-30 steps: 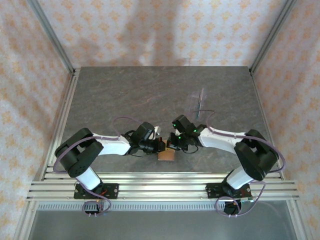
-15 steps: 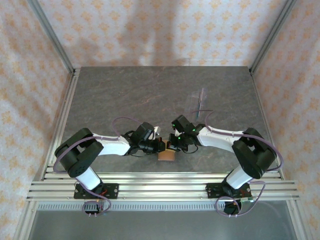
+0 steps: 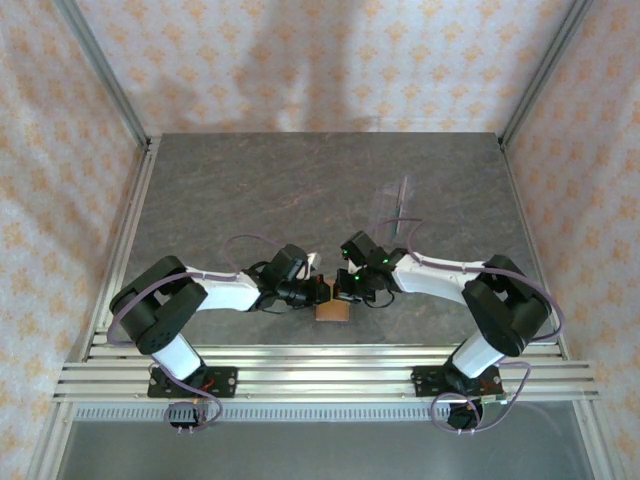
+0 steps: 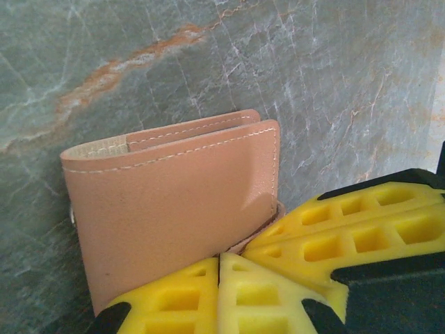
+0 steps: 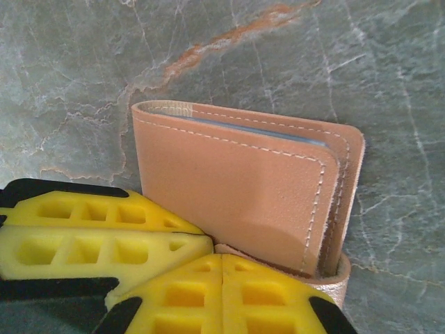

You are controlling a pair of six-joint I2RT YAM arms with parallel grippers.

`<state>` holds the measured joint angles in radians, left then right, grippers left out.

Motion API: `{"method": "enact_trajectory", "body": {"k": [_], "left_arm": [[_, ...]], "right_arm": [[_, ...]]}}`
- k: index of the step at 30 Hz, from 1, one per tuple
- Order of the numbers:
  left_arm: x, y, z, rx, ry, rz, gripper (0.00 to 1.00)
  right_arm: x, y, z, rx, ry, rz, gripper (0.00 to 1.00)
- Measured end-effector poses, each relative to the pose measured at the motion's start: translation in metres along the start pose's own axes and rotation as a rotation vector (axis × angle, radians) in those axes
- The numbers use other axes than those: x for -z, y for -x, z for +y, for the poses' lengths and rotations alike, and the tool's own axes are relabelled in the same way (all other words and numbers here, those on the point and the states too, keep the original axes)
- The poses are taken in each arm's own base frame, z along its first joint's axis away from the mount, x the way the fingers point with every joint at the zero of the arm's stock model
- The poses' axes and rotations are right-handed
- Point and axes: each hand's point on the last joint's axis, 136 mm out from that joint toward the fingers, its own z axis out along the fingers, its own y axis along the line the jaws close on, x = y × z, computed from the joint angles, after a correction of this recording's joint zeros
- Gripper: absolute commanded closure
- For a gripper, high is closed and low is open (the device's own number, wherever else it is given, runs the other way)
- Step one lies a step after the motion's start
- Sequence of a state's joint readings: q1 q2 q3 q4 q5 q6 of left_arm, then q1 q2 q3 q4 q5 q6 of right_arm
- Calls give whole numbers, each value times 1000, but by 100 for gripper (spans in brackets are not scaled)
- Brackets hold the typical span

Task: Put the credit cards into the card holder

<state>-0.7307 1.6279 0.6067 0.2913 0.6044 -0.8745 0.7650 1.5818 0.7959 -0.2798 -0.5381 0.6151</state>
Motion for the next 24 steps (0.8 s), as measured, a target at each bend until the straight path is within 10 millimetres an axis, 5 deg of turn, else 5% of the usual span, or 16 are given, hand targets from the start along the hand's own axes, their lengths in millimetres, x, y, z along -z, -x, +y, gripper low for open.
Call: {"method": "enact_trajectory", "body": {"k": [3,6,10,16,20,22,24], "left_arm": [[0,0,1,4,0,0,100],[2,1,1,14,-1,3,100],[19,9,0,34,7,-20,89],[93,63,-41,-32,-35,-221,80],[151,97,-56,-78,-40,-380,58],[172,106,-51,-85,-8,-432,50],[190,109,-40,-90,47,-477,40]], "right_arm": [[-1,1,1,5,15,-8,97],[2,2,5,17,26,-27,84],[6,3,12,36,27,-48,80],[20,13,19,41,35,-121,76],[55,29,39,59,87,-252,66],[83,42,51,71,115,-349,48],[122,56,60,91,137,-485,17]]}}
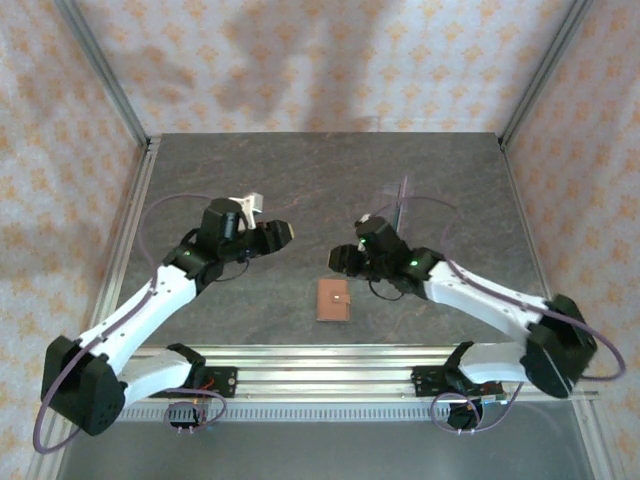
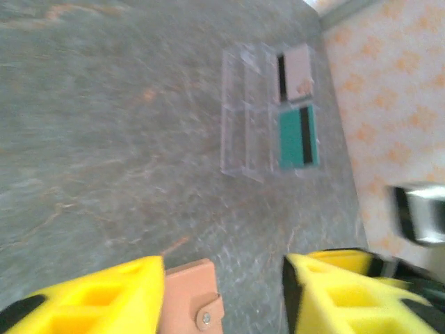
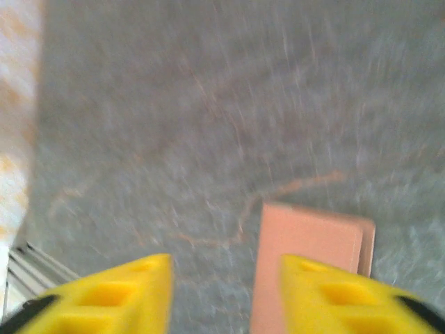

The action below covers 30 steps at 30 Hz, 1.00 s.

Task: Put the credit cards into the card holder

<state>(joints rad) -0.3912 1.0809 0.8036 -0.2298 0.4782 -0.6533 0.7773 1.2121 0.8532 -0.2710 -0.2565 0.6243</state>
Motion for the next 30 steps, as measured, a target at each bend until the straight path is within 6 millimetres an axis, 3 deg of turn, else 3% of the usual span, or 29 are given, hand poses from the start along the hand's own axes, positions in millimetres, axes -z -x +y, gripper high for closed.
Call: {"method": "enact_trajectory", "body": {"k": [2,3,4,5,9,12,15,21,27,30], "left_arm": [[12,4,10,-27,56,-32,36],[19,7,15,-44,84,-49,31],[24,9,18,-64,106,-66,20],[30,12,21,-88,129,-87,1],[50,26,32,-170,227,-184,1],[60,35,48,-233,336,-234,0],[66,45,68,-267,438,-278,0],[72,49,135,-234,630,-334,0],[70,48,188,-334,802,-391,0],[55,37,208,-443,814,-403,0]], "right_arm": [[30,28,5,14,6,-139,1],[47,42,4,22,0,-216,1],[62,52,2,31,-12,-280,0],[76,61,-1,43,-28,-343,0],[124,88,-24,102,-136,-559,1],[142,100,-53,154,-260,-654,1],[143,105,-97,197,-381,-704,1],[134,98,-220,55,-603,-697,1],[106,73,-287,16,-703,-659,0],[94,68,-303,22,-729,-621,0]]}}
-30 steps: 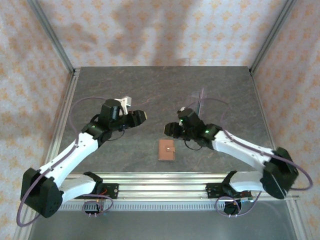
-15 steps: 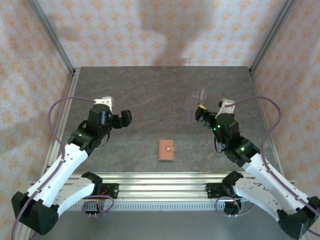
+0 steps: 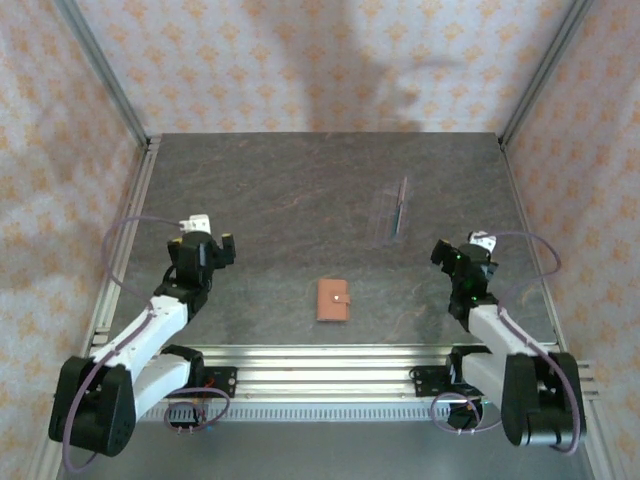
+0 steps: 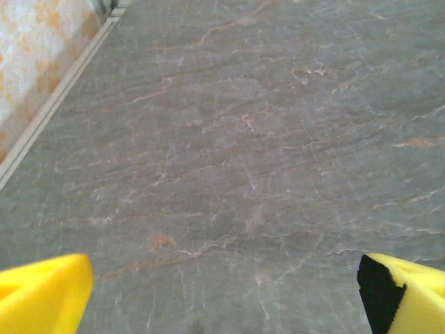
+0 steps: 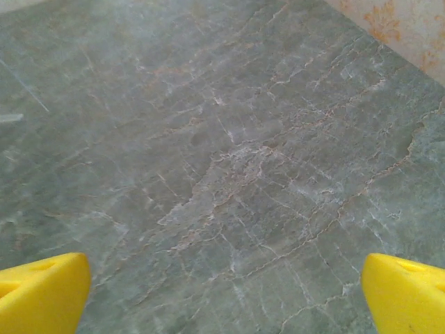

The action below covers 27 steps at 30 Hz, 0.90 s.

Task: Put the credit cards into the card holder

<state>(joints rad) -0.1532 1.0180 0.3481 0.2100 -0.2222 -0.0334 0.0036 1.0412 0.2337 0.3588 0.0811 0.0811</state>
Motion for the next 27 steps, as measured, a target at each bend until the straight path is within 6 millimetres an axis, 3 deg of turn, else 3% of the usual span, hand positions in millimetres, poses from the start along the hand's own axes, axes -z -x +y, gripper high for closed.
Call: {"method": "enact_trajectory", "body": {"k": [3,5,11,13,16,22,27], "left_arm": [[-14,-28,1,-50,-20,23,0],[-22,-30,0,-56,-54,28,0],[-38,0,-8,-17,-154,-84,0],[-46,10,-1,44,-167,-137,0],[-57,10,8,103,-165,-165,0],[-71,-1,-6,112,-233,-134,1],[-73,15,-12,107,-248,-168,1]], "right_arm": [[-9,9,6,5,16,-40,0],[-14,14,12,13,38,-59,0],[-39,22,27,26,87,-93,0],[-50,17,25,19,95,-92,1],[-59,1,25,35,109,-44,1],[-64,27,46,63,183,-83,1],[-65,38,57,79,210,-98,1]]}}
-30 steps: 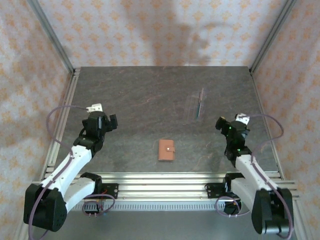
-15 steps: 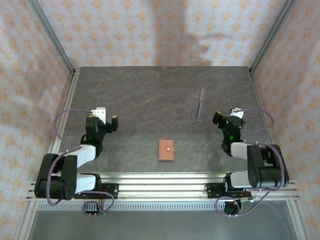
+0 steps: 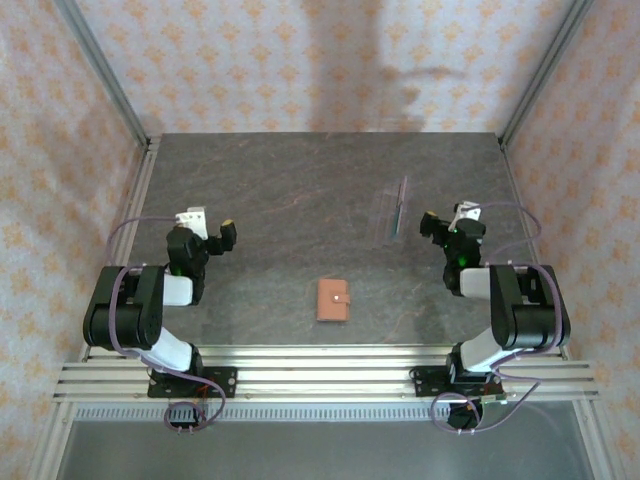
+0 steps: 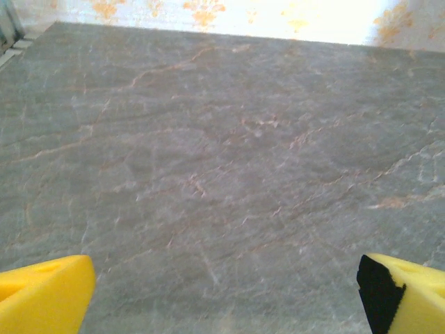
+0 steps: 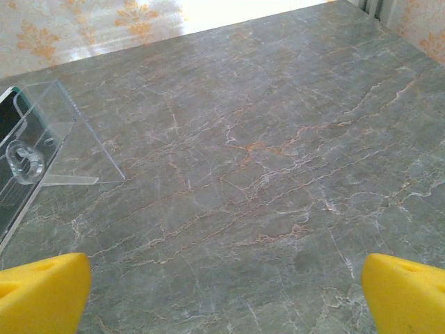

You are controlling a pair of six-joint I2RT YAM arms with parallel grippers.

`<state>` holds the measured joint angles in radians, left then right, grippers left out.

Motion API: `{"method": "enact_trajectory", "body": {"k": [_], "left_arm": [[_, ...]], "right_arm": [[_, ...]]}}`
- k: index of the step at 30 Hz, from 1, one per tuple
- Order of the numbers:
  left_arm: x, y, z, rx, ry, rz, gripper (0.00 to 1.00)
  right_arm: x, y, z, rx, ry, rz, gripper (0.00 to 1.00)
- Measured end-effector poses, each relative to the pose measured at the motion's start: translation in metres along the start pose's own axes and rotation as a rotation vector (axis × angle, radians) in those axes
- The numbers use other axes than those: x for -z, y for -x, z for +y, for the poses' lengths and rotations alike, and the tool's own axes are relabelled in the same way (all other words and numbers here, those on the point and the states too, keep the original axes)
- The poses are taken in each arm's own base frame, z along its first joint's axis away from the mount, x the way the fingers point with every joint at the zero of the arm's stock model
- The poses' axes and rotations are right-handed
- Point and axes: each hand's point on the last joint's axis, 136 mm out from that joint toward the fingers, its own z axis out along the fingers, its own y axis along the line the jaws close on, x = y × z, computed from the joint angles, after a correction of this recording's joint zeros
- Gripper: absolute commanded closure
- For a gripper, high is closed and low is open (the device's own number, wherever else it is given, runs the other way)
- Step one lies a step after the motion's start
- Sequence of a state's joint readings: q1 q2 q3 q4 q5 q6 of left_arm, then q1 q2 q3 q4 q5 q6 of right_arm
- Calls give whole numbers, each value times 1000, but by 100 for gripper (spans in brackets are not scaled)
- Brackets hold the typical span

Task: Put the credit cards into the card holder

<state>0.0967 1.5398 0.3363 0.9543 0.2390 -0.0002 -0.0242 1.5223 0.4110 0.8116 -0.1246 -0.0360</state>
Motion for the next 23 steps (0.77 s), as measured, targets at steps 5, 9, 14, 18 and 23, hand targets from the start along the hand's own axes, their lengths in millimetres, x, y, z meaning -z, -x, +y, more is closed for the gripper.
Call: {"method": "enact_trajectory", "body": {"k": [5,9,14,18,23], "left_arm": [[-1,1,1,-2,19,-2,1],[-1,0,8,5,75,5,1],[-1,-1,13,14,109,9,1],[0,-2,16,15,123,9,1],[0,-2,16,18,123,9,1]], "right_arm": [[0,-6,0,6,-1,24,1],[0,-8,0,11,-2,32,1],[0,-9,1,17,2,37,1],[1,-12,6,29,10,45,1],[1,-12,6,30,7,47,1]]}}
